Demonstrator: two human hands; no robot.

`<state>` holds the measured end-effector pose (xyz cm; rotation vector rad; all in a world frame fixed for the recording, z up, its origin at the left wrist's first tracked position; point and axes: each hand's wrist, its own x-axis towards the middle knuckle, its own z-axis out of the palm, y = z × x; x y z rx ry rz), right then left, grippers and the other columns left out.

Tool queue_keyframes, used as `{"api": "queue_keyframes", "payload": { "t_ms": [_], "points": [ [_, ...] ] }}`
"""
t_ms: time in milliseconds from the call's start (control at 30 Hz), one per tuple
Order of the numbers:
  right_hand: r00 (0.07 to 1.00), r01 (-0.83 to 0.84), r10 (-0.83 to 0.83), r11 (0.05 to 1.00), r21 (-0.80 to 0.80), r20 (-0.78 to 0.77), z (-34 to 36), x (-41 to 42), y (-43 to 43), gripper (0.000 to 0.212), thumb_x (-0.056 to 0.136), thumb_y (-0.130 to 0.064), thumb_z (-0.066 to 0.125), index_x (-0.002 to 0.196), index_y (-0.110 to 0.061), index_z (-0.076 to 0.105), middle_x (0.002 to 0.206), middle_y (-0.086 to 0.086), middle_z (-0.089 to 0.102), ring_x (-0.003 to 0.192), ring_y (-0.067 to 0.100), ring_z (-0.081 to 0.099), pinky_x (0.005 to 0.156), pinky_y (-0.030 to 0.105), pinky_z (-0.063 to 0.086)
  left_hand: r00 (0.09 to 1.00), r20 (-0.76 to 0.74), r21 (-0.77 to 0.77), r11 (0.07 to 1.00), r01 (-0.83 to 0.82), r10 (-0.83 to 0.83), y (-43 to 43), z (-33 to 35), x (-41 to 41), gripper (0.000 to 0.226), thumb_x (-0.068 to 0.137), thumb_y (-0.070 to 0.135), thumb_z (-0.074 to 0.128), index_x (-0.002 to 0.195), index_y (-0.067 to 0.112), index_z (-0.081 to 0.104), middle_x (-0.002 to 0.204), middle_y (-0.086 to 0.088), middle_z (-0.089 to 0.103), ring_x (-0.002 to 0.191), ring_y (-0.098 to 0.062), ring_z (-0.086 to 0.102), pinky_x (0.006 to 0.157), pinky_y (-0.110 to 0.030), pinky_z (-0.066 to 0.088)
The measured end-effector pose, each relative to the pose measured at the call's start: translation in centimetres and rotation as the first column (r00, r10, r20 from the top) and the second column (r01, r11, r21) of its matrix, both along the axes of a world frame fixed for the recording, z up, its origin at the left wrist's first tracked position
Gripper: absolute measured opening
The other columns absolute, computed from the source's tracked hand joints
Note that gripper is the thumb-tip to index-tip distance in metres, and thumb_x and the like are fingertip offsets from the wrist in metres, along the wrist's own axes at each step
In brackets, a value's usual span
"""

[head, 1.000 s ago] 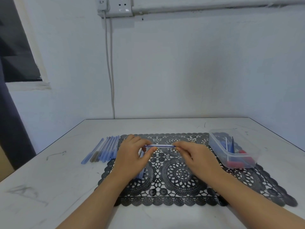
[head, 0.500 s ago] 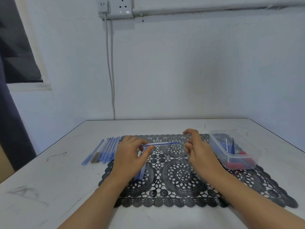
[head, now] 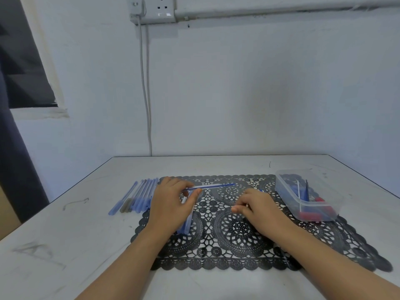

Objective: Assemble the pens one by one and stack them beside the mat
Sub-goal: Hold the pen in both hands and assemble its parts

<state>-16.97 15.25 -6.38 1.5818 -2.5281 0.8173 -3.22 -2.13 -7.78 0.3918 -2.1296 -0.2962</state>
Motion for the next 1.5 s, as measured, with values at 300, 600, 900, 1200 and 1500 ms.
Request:
{"api": "queue_keyframes", "payload": {
  "t_ms": [300,600,900,1200,1500],
  "points": [
    [0.998,-0.065,0.064,0.997,0.053,0.013,-0.5,0.1,-0.1,0.017,0.087,-0.021,0.063,0.101,-0.018,0.072,0.099,-0.003,0.063,0.089,0.009,0.055,0.071,0.006,0.034,1.0,0.004,0.001,1.0,0.007,-0.007,0.1,0.0,0.0,0.04,0.079,0.056,0.046,0.083,0.023,0.07,0.069,0.019,0.053,0.076,-0.007,0.048,0.071,-0.028,0.046],
    [0.996,-0.092,0.092,0.995,0.03,0.013,-0.4,0.2,0.1,0.022,0.085,-0.035,0.064,0.104,-0.027,0.07,0.088,-0.01,0.06,0.072,-0.003,0.048,0.063,0.006,0.034,1.0,0.014,0.018,1.0,0.008,-0.008,0.3,0.2,0.1,0.042,0.078,0.058,0.044,0.083,0.024,0.07,0.069,0.02,0.052,0.077,-0.006,0.048,0.071,-0.028,0.045],
    [0.996,0.092,-0.09,0.986,-0.14,0.02,-0.3,-0.2,0.3,0.031,0.088,-0.012,0.048,0.11,-0.024,0.068,0.101,-0.007,0.065,0.086,0.005,0.057,0.084,0.021,0.046,1.0,0.017,0.015,1.0,0.007,-0.007,0.5,0.3,0.2,0.026,0.079,0.046,0.057,0.084,0.024,0.07,0.071,0.017,0.056,0.077,-0.006,0.048,0.071,-0.028,0.045],
    [0.94,-0.073,-0.056,0.932,-0.356,-0.338,-0.1,1.1,0.5,0.044,0.079,-0.004,0.052,0.122,-0.01,0.057,0.111,0.004,0.062,0.102,0.016,0.056,0.094,0.026,0.038,0.999,0.021,-0.072,0.996,0.049,-0.047,1.2,0.4,0.1,0.032,0.08,0.05,0.053,0.084,0.024,0.07,0.07,0.02,0.052,0.074,-0.005,0.048,0.067,-0.029,0.046],
    [0.921,-0.252,0.153,0.936,-0.248,-0.358,-0.6,1.5,0.4,0.049,0.084,-0.009,0.05,0.133,-0.016,0.047,0.126,0.0,0.055,0.114,0.01,0.05,0.102,0.012,0.028,0.999,0.031,-0.115,0.993,0.038,-0.034,1.3,0.2,-0.1,0.03,0.081,0.051,0.052,0.084,0.026,0.069,0.071,0.021,0.053,0.074,-0.005,0.048,0.067,-0.032,0.045]
  ]
}}
